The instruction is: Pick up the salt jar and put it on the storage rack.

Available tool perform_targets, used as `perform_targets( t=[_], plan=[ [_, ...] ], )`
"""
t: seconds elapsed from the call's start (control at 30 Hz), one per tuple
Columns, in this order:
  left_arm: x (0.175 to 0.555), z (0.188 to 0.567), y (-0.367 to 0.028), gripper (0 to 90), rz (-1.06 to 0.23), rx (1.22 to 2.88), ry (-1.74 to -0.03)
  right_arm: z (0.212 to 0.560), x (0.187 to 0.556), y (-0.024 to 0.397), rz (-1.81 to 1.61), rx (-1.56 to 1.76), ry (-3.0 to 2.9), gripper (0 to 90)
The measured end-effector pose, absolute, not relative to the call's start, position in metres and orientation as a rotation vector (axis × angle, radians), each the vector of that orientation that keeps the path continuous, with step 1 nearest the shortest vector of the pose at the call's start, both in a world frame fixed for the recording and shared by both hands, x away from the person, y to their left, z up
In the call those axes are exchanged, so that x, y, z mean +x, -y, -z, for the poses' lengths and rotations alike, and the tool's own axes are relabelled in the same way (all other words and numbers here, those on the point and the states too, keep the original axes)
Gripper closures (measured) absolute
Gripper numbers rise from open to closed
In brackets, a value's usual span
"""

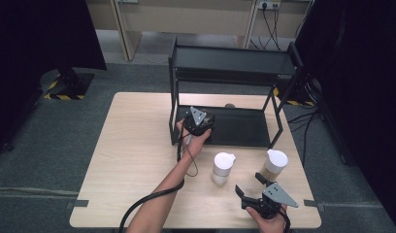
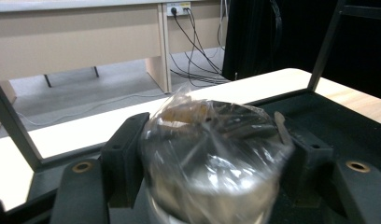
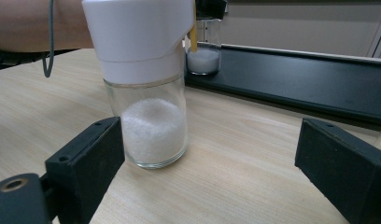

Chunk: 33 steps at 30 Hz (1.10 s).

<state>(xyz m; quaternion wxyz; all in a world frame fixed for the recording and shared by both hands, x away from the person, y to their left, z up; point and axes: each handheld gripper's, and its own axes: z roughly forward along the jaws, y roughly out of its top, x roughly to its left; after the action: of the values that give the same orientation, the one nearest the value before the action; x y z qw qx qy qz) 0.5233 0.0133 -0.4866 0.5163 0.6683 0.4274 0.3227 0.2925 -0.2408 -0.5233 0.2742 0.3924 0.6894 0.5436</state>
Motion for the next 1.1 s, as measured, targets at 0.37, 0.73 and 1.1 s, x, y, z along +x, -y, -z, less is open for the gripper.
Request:
perform_targets(
  t=[0.37,0.73,1.1],
  plan=[
    [0.523,0.481,-0.013,29.5,-0.793,1.602,-1.025,0.523,0.293,0.241,-1.464,1.055,-1.854,8.4],
    [0.514,0.479,-0.019,22.4,-0.802,1.605,-1.026,0.523,0.292,0.24,-1.456,1.048,-1.859,8.4],
    [0.501,0.478,-0.025,16.7,-0.81,1.603,-1.012,0.523,0.292,0.24,-1.452,1.047,-1.863,8.4]
  ],
)
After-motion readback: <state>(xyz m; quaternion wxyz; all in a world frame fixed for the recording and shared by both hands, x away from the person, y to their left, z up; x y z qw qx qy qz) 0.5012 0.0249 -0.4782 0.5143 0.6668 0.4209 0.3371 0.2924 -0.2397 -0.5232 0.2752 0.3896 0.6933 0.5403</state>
